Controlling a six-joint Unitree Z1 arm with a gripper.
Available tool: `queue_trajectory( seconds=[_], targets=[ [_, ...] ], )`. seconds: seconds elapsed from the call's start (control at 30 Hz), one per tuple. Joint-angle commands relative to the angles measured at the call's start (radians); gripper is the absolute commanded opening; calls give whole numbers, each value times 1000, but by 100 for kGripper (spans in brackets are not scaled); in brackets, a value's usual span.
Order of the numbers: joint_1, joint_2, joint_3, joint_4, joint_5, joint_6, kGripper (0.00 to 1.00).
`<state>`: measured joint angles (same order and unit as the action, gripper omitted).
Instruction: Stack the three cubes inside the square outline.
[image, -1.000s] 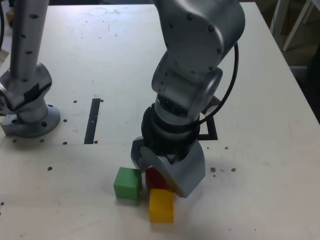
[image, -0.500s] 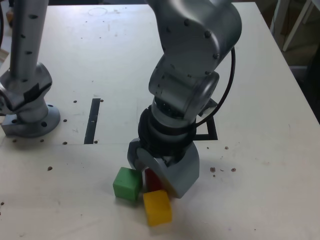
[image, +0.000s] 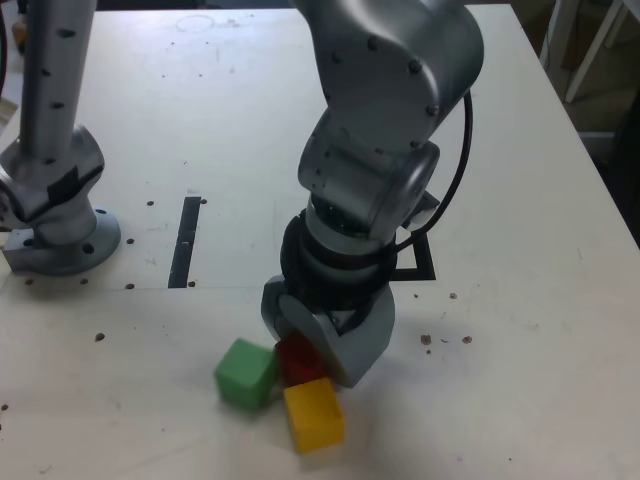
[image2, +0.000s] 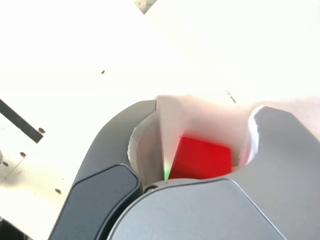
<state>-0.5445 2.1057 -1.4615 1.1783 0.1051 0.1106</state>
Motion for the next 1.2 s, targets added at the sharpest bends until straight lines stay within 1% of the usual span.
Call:
queue_trajectory(
  seconds=[0.0, 0.17, 0.3, 0.6, 0.73, 0.87, 1.0, 1.17],
  targets=[
    [-1, -2, -4, 8, 3, -2, 39],
    [-1, -9, -21, 36, 15, -2, 38],
    [3, -16, -55, 81, 30, -2, 38],
    [25, -35, -140, 172, 46, 1, 38],
    [80, -38, -204, 218, 48, 7, 38],
    [154, -38, -252, 244, 45, 1, 38],
    [240, -38, -272, 251, 34, -16, 38],
    [348, -36, -272, 241, 13, -51, 38]
  ],
)
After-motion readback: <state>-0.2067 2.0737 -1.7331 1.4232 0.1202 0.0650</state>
